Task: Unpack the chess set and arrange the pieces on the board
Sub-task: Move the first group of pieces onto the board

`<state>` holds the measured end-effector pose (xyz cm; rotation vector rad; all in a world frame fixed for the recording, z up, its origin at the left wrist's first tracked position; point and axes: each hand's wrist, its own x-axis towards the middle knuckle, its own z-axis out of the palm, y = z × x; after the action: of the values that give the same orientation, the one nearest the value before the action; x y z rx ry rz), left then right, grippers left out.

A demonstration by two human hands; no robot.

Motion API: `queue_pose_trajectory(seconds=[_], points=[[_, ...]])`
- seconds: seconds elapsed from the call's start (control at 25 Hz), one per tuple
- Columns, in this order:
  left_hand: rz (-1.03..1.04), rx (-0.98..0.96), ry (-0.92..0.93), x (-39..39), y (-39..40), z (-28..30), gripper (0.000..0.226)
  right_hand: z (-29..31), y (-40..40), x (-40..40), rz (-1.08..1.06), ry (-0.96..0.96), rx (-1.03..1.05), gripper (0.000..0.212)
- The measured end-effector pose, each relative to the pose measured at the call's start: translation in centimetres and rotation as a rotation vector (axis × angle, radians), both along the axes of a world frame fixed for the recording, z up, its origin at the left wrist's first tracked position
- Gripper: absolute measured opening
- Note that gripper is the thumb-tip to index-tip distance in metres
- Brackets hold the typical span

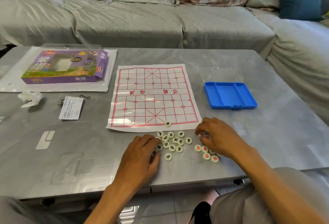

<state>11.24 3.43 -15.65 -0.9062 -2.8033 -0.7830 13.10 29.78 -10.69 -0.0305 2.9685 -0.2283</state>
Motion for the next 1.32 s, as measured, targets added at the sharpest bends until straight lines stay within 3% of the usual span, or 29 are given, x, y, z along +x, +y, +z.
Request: queue_pose_trajectory(seconds=[0.16,0.32,0.52,0.72,0.88,1.16,1.32], points=[[0.037,-0.015,-0.030,0.1,-0.3,0.2,0.036,0.3,-0.2,0.7,-0.022,0.032,-0.054,0.031],[0.119,0.006,-0.100,0.2,-0.4,0.7,0.022,-0.5,-2.8,0.7,0.096,0.055,-0.109,0.029],[0.194,0.041,-0.120,0.0,-0.3,1.2,0.007,-0.6,-2.9,0.0,-0.042,0.092,-0.196,0.020],[0.236,-0.029,-0.130,1.4,-1.0,1.9,0.031,0.0,-2.9,-4.6,-0.177,0.269,-0.300,0.022],[0.166,-0.014,-0.172,2.0,-2.1,1.5,0.032,-1.1,-4.0,-6.2,-0.090,0.144,-0.159,0.022],[0.189,0.008,-0.101,-0.4,0.0,1.2,0.027,-0.4,-4.6,-5.1,0.167,0.096,-0.175,0.037],[0.186,0.019,-0.118,-0.9,0.0,1.2,0.025,-0.6,-5.7,-7.3,0.278,0.033,-0.086,0.027]])
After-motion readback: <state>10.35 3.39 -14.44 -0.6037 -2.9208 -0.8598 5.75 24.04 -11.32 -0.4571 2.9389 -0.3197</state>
